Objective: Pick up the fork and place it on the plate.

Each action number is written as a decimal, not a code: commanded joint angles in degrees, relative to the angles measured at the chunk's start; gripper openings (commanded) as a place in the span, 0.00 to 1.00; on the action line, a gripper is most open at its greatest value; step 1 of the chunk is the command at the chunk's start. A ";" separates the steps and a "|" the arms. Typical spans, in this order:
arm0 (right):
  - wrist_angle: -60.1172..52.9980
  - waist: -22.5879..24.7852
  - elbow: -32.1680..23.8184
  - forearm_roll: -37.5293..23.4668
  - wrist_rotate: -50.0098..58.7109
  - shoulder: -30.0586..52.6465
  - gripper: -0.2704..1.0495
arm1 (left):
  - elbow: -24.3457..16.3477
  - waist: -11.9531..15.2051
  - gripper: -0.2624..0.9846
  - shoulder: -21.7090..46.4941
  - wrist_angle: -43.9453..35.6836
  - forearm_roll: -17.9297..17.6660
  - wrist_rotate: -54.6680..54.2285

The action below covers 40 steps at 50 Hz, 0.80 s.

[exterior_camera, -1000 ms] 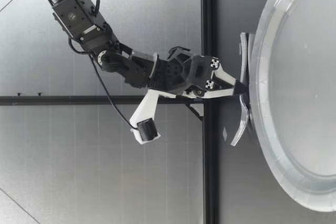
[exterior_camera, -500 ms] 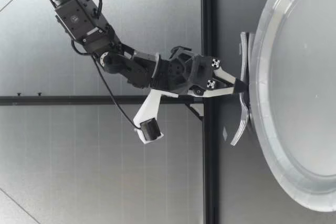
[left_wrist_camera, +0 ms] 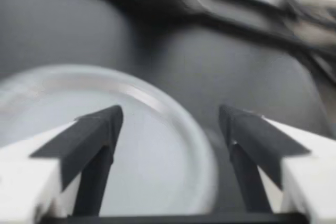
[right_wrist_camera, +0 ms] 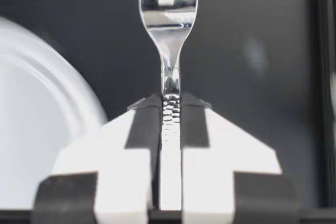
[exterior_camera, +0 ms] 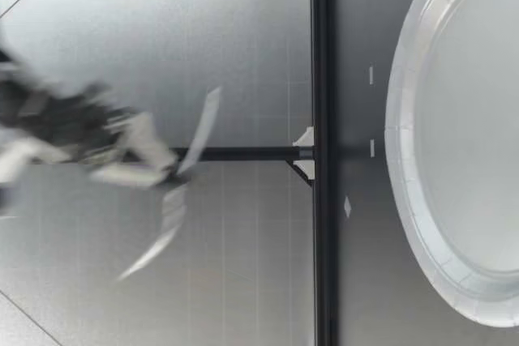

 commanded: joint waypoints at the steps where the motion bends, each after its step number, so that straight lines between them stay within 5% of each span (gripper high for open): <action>1: -0.88 4.75 -5.01 3.87 -0.18 -3.52 0.27 | -0.79 2.72 0.77 1.14 -5.10 -1.58 0.70; 6: -5.80 11.34 -8.00 6.24 -0.53 -4.92 0.27 | -3.08 5.19 0.78 3.69 -9.58 -1.67 2.64; 15: -18.19 19.69 -7.03 5.36 -0.53 -9.32 0.27 | -7.38 5.36 0.78 9.84 -13.18 -1.67 7.56; 22: -26.81 20.92 0.62 5.01 -0.26 -13.36 0.27 | -10.28 5.36 0.78 11.69 -14.94 -1.05 9.05; 33: -50.36 21.45 18.28 5.19 -0.18 -19.16 0.27 | -11.07 5.36 0.78 10.90 -18.37 7.65 10.63; 40: -57.66 21.53 23.47 5.19 0.00 -19.95 0.27 | -11.43 5.19 0.78 10.99 -18.28 9.32 10.11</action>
